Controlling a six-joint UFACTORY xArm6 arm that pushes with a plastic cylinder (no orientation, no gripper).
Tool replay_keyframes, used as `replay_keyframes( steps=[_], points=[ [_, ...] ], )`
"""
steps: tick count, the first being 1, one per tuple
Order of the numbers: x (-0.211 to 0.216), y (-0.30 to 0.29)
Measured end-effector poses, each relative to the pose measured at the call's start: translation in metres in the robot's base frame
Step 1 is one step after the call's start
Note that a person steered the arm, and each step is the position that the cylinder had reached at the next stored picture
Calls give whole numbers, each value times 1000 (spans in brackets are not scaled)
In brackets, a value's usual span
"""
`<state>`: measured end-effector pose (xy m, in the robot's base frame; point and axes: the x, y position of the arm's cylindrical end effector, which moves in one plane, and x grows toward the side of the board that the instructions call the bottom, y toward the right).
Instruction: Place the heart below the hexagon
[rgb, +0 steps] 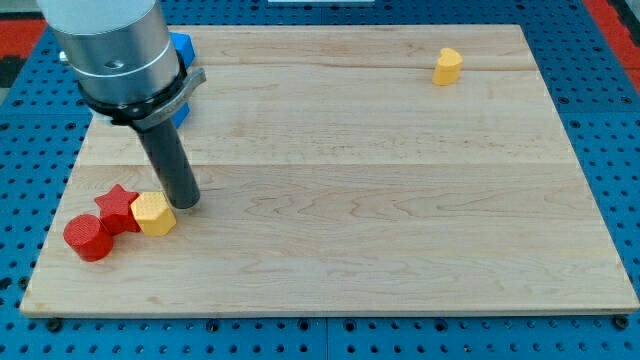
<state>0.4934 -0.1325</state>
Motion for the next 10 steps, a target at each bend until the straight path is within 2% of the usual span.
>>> replay_keyframes(
  steps=[1,2,3,4,5,6,7,8,9,10],
  points=[
    [-12,126],
    [-57,258],
    [-149,350],
    [-217,382],
    [-213,297],
    [-174,147],
    [-184,160],
    [-222,136],
    [-176,70],
    [-107,36]
  ],
)
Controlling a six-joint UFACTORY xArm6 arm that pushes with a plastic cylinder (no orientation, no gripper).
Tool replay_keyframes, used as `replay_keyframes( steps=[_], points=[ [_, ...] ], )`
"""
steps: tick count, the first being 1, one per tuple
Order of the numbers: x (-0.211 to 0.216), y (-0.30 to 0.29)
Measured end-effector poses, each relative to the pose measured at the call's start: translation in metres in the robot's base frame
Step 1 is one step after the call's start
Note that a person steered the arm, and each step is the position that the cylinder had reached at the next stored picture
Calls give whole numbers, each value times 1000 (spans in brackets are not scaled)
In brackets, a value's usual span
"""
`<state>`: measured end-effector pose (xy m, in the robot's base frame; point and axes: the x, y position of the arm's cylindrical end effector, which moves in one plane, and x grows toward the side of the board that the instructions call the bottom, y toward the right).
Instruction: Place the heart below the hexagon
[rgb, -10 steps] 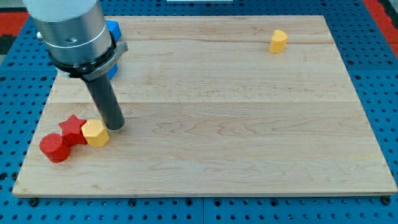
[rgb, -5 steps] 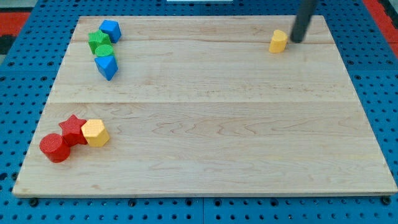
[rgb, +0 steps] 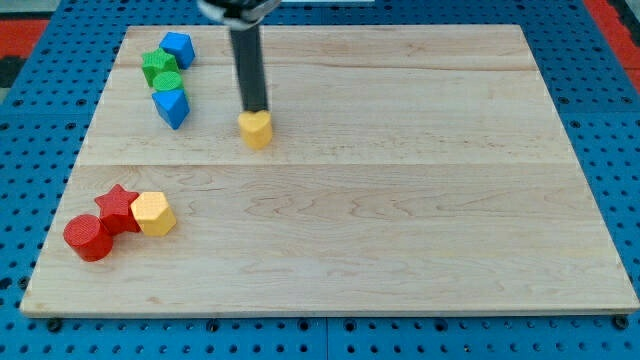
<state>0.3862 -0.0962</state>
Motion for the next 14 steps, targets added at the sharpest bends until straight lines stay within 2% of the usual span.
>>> replay_keyframes(
  steps=[1,2,3,4,5,6,7,8,9,10,11,14],
  points=[
    [44,-13],
    [47,10],
    [85,19],
    [96,69],
    [87,116],
    [132,109],
    [143,70],
    [142,65],
    [125,85],
    [115,38],
    [146,-19],
    [181,-37]
  ],
)
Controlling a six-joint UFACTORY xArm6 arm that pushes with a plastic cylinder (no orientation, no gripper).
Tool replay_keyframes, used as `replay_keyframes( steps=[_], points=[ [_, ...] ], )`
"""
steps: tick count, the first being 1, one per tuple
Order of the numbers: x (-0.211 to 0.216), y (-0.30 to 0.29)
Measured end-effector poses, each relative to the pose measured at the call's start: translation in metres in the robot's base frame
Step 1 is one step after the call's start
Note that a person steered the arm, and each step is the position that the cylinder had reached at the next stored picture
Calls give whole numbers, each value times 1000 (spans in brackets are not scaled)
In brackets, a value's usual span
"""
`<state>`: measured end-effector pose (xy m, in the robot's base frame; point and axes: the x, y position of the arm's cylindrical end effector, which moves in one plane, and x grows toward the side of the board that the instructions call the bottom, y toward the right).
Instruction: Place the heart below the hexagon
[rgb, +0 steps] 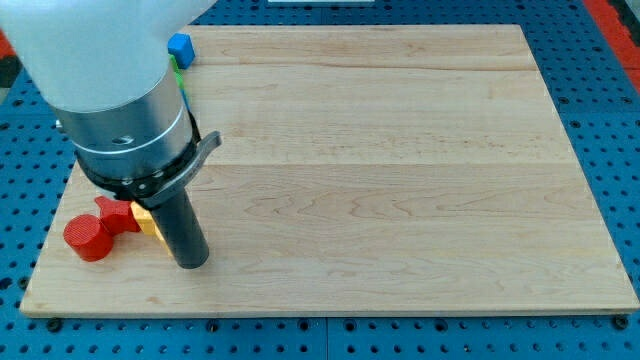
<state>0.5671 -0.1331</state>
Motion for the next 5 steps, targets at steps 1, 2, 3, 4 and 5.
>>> replay_keyframes(
  steps=[1,2,3,4,5],
  points=[
    [-26,35],
    [-40,27],
    [-19,-15],
    [-16,-25],
    [12,8]
  ],
)
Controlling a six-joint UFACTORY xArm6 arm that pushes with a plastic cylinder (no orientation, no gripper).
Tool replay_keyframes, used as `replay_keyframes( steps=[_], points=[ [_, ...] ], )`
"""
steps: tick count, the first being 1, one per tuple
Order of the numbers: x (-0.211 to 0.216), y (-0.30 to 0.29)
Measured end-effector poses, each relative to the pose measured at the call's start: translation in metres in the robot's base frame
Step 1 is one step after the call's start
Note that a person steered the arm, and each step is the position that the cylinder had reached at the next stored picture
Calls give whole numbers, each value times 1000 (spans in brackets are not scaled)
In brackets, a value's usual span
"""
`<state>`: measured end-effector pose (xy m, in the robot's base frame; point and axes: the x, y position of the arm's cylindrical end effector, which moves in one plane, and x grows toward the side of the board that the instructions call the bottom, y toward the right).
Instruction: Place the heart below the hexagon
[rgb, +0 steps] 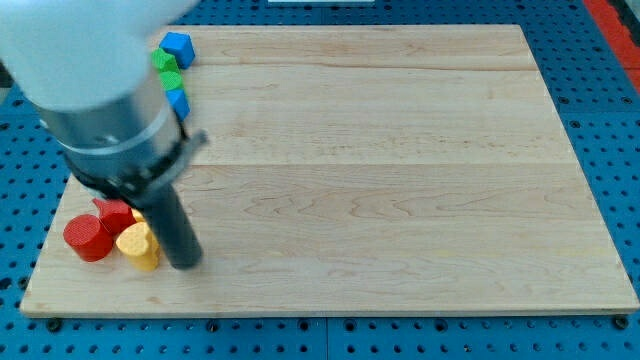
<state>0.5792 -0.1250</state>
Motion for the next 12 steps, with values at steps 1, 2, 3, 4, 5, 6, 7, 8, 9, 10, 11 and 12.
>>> replay_keyframes(
  steps=[1,2,3,4,5,6,7,8,9,10,11,12],
  points=[
    [28,-28],
    [18,-46],
    [15,-47],
    [11,-47],
    [1,-46],
    [-6,-51],
    [24,-52],
    [17,14],
    [-92,43],
    [-156,46],
    [-202,26],
    [-261,1]
  ],
)
